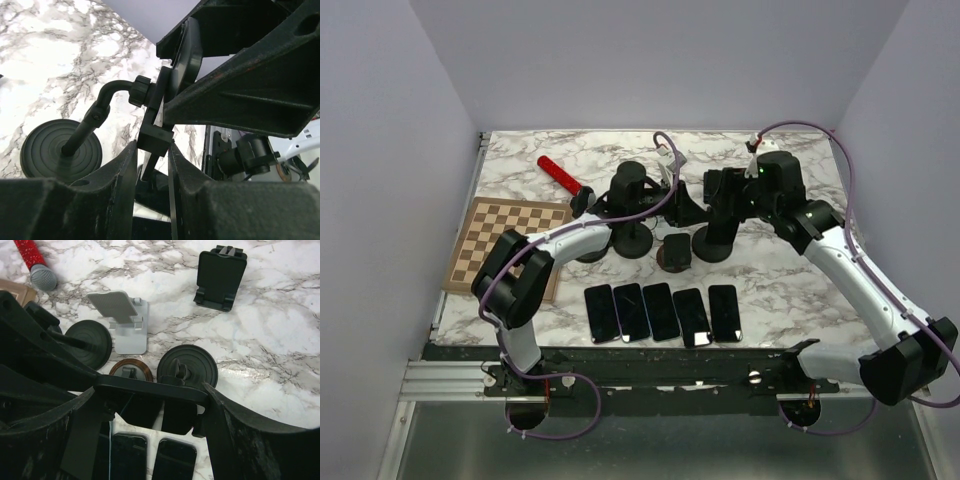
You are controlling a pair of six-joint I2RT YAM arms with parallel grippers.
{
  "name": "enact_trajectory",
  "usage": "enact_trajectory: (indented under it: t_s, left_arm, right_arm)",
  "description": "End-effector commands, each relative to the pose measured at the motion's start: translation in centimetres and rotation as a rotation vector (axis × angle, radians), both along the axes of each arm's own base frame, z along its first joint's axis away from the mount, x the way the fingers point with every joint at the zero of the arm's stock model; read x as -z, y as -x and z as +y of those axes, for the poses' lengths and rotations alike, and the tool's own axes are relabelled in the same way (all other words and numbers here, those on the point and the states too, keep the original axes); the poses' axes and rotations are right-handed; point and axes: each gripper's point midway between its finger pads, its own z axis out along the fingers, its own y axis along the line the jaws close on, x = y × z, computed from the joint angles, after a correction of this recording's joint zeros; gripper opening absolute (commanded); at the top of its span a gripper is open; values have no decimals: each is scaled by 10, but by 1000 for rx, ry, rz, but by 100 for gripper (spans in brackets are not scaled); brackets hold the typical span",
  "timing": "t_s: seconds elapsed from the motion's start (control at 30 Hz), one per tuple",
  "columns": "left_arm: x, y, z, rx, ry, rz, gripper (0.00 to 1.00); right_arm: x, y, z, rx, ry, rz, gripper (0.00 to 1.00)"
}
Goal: Remove the phone from the phone stand
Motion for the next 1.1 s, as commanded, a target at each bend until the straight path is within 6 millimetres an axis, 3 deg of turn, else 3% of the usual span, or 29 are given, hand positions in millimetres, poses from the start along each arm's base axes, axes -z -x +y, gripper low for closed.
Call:
enact_trajectory:
  t_s: [0.0,0.17,0.4,0.7,0.77,0.93,1.07]
  left_arm:
    - [14,-1,4,53,-13,65,0]
    - [23,-10,2,24,-46,115,0]
    - [19,-11,0,25,-27,116,0]
    - [8,-8,0,1,-25,114,0]
    - [5,-9,0,-8,-27,110,0]
    - [-2,-10,2,-40,-34,124,2]
    - [-8,-9,4,-49,-32,137,22]
  right_arm:
    - [-16,18,13,-148,-60,-38,1]
    - [-29,27,26,-241,-110,-69,1]
    - [-35,37,35,-292,-157,-80,1]
    - [-100,64,55,-351,-368,-74,1]
    - [-104,62,42,-275,-337,-64,1]
    - [-85,71,-8,-60,-164,13,1]
    - [-65,93,-40,58,-68,94,1]
